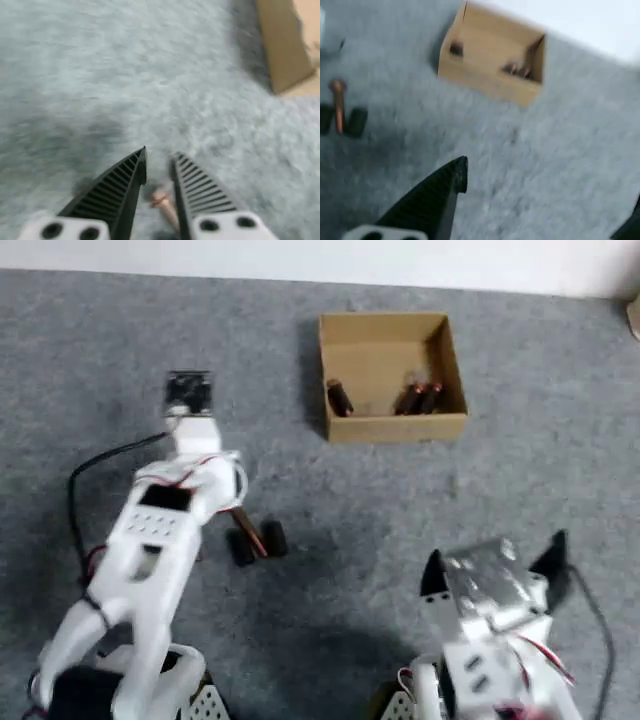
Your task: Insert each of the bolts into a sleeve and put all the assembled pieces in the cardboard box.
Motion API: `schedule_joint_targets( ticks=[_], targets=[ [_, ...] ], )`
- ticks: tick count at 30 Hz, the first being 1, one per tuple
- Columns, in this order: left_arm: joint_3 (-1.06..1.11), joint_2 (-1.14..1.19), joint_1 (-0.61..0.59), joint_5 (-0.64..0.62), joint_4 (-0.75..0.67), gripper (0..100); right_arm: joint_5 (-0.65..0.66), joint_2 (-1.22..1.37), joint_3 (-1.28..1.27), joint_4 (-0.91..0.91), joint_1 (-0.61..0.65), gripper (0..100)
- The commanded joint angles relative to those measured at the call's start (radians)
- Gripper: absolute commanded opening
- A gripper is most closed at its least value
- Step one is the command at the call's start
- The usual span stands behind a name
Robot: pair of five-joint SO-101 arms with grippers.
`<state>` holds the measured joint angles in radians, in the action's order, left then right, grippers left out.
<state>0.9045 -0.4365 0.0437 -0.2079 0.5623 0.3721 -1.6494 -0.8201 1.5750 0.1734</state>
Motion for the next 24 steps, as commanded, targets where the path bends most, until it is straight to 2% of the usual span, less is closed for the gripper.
schedule_joint_targets(
  ticks=[1,7,9,12,16,19,22,24],
  targets=[
    [-0.127,0.079,0.035,-0.015,0.077,13,0.017,-0.028,-0.059,-0.051,0.005,44.7],
    [-0.147,0.091,0.016,-0.02,0.094,13,0.015,0.157,-0.024,-0.056,0.012,44.7],
    [-0.151,0.085,-0.036,-0.02,0.11,13,0.015,0.271,-0.021,-0.056,0.059,44.7],
    [-0.239,0.079,-0.159,-0.035,0.221,13,-0.005,0.429,0.015,-0.093,0.199,44.7],
    [-0.381,0.047,-0.335,-0.143,0.451,13,-0.149,0.604,0.085,-0.203,0.466,44.7],
    [-0.438,-0.001,-0.412,-0.15,0.559,13,-0.152,0.737,0.099,-0.302,0.641,44.7],
    [-0.44,-0.07,-0.466,-0.153,0.586,13,-0.158,0.862,0.101,-0.418,0.72,44.7],
    [-0.42,-0.122,-0.499,-0.149,0.583,13,-0.224,0.94,0.101,-0.513,0.742,44.7]
  ],
)
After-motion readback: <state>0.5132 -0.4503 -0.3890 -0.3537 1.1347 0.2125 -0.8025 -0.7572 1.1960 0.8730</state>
